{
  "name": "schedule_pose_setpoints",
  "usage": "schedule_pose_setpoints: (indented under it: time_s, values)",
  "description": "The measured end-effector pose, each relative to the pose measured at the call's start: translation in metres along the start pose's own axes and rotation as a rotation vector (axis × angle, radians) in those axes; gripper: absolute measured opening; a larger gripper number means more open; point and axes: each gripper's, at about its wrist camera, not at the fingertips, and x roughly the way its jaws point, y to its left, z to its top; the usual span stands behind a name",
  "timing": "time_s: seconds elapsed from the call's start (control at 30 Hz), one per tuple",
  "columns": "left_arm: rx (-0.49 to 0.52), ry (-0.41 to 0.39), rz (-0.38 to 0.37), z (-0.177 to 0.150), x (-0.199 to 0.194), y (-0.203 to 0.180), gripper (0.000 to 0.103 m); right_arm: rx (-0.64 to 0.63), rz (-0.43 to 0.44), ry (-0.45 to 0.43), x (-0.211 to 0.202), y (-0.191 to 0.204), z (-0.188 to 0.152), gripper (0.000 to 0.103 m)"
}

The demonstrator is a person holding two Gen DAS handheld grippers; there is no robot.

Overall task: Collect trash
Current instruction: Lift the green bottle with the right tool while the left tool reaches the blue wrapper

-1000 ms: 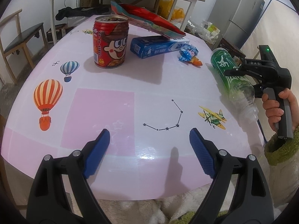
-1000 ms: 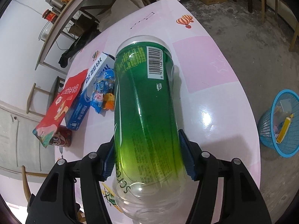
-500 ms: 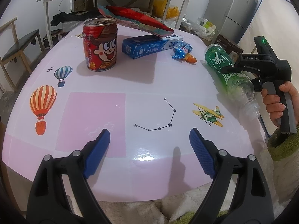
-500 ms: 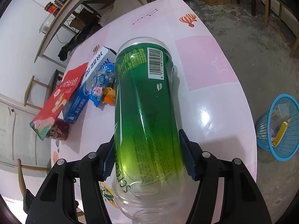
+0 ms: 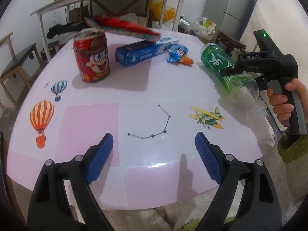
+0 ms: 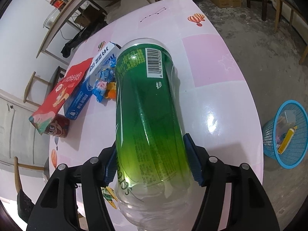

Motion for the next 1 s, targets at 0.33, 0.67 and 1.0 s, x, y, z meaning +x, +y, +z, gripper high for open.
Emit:
schedule_pose_setpoints:
  time_s: [0.33,0.67,1.0]
  values:
    - [0.194,-0.201,-0.028,0.054,-0.002,-0.056,0.083,0.065,0.022,-0.046,-0.015,-0.028,-0.007,0.061]
    - [0.170,-0.111,0.047,0.157,0.095,-0.093,0.068,0.091,0.081,-0.072,-0.018,-0.040,-0.011,0.061]
    - [0.175,0.029,0.235,0.191,0.190,-0.110,0.050,0.105,0.117,-0.081,-0.018,-0.045,-0.011,0.061]
